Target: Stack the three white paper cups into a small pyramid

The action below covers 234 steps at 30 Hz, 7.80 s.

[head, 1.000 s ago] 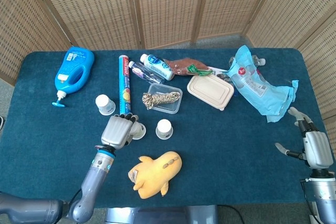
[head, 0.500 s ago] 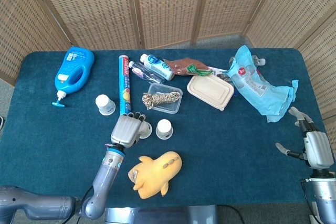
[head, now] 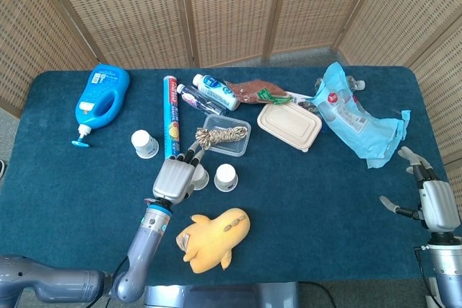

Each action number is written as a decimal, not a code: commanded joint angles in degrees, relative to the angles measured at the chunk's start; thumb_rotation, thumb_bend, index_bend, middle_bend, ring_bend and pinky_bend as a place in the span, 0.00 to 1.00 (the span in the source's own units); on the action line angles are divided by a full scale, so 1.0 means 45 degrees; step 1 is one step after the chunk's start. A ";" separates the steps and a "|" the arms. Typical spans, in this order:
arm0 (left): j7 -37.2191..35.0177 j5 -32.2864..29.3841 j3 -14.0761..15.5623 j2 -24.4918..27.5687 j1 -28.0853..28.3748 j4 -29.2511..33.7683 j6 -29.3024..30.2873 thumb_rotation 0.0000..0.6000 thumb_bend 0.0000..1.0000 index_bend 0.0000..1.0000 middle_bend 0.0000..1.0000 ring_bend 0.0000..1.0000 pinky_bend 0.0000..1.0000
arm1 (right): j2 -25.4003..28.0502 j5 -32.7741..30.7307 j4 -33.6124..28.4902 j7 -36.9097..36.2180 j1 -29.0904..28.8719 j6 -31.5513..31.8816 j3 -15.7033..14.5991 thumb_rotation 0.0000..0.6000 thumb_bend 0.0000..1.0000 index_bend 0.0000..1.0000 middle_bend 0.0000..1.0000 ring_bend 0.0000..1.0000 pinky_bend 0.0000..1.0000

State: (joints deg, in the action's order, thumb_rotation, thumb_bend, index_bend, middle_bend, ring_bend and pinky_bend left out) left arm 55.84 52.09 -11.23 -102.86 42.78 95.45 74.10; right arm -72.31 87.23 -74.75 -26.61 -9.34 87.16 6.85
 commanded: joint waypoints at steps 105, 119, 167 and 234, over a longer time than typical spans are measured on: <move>-0.0894 -0.2556 -0.0584 0.1966 0.0812 -0.3302 -0.0909 1.00 0.34 0.31 0.49 0.48 0.60 | -0.0326 -0.0003 0.0243 -0.0005 -0.0099 -0.0466 -0.0190 1.00 0.04 0.00 0.20 0.15 0.34; -0.1456 -0.1743 -0.1071 0.4609 0.0433 0.1765 -0.0164 1.00 0.33 0.31 0.50 0.49 0.60 | -0.0326 0.0081 0.0127 0.0095 -0.0109 -0.0439 -0.0225 1.00 0.04 0.00 0.20 0.15 0.34; 0.2185 -0.2970 -0.1071 0.0977 0.3162 0.2903 0.2372 1.00 0.33 0.31 0.50 0.49 0.59 | -0.0303 -0.0004 0.0218 -0.0272 -0.0095 -0.0505 -0.0203 1.00 0.04 0.00 0.20 0.15 0.34; -0.0417 0.0994 0.2807 0.8267 -0.0467 0.5758 0.2870 1.00 0.31 0.00 0.00 0.00 0.01 | -0.0315 0.0156 0.0122 0.0196 -0.0084 -0.0363 -0.0250 1.00 0.04 0.00 0.20 0.15 0.34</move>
State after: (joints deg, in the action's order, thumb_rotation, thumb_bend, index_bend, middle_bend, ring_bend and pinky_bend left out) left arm 58.59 51.06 -3.26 -70.33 45.05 120.57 86.57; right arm -73.73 87.90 -74.16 -25.76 -9.71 85.51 5.74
